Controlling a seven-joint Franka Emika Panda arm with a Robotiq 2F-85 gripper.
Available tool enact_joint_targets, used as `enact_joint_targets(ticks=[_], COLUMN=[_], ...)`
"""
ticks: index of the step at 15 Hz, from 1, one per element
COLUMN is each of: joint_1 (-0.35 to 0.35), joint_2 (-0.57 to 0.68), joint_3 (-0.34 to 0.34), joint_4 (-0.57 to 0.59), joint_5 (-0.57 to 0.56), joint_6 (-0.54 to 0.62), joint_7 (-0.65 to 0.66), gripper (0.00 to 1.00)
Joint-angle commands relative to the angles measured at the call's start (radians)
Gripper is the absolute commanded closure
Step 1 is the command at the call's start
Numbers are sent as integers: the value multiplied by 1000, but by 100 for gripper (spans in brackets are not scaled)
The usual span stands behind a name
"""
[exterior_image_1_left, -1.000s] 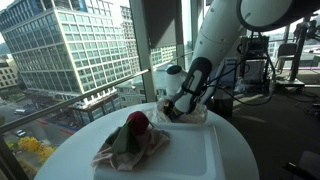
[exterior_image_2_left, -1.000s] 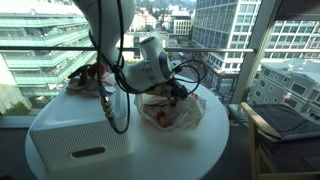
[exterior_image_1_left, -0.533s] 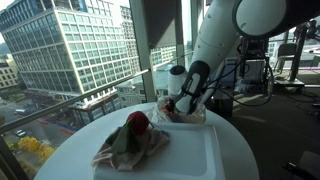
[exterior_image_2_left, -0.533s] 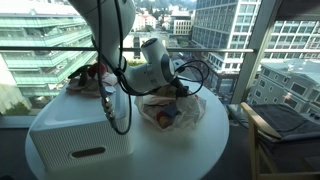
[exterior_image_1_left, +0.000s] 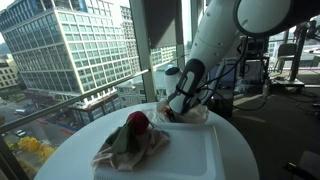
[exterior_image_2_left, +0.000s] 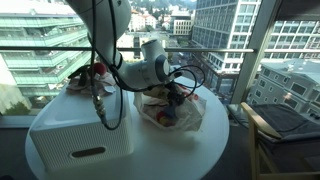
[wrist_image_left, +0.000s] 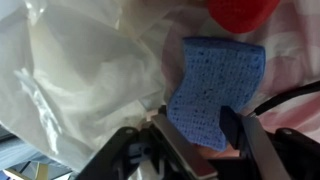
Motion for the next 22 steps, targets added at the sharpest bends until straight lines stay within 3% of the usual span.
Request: enact_joint_targets(ticks=[1, 3, 12, 13, 15, 18, 22], joint_1=[-57, -75, -171, -176, -192, -184, -89], joint_2=[0, 8, 7, 9, 9, 3, -67], joint_3=[69, 86, 179, 186, 205, 202, 107], joint_4=[25, 32, 51, 52, 54, 58, 68], joint_5=[44, 51, 153, 165, 185, 192, 106], joint_6=[-52, -65, -101, -98, -99, -105, -255], joint_7=[-18, -12, -18, -15, -19, -3, 61], gripper=[9, 0, 1, 25, 30, 54, 82])
